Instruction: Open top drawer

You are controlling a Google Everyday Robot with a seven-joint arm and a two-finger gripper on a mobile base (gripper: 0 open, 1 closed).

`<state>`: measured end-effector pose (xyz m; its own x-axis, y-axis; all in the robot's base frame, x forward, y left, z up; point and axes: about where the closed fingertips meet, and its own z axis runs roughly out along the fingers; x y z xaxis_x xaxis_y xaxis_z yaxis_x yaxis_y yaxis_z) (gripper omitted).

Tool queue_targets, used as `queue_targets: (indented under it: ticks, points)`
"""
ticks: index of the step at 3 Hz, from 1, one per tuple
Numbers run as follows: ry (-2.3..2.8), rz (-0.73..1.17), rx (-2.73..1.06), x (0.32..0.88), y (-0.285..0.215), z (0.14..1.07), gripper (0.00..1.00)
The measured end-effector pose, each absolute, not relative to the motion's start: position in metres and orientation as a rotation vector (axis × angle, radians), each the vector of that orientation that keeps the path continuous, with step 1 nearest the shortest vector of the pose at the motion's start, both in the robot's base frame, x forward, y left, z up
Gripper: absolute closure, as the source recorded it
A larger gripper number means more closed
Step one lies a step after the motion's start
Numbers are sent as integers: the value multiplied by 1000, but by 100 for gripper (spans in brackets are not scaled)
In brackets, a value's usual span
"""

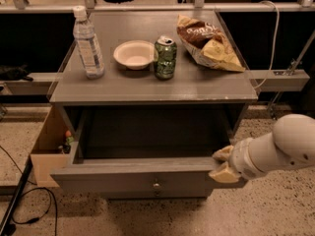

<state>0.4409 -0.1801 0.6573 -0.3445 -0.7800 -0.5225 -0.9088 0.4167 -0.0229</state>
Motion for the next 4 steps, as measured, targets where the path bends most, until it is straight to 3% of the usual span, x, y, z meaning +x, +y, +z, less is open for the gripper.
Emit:
queue_targets:
  ticks: [1, 3, 4]
  points:
    - [2219, 377, -1434, 441, -180, 659, 100]
    - [2221, 365, -1443, 419, -187, 661, 100]
    - [2221, 365, -1443, 419, -187, 661, 82]
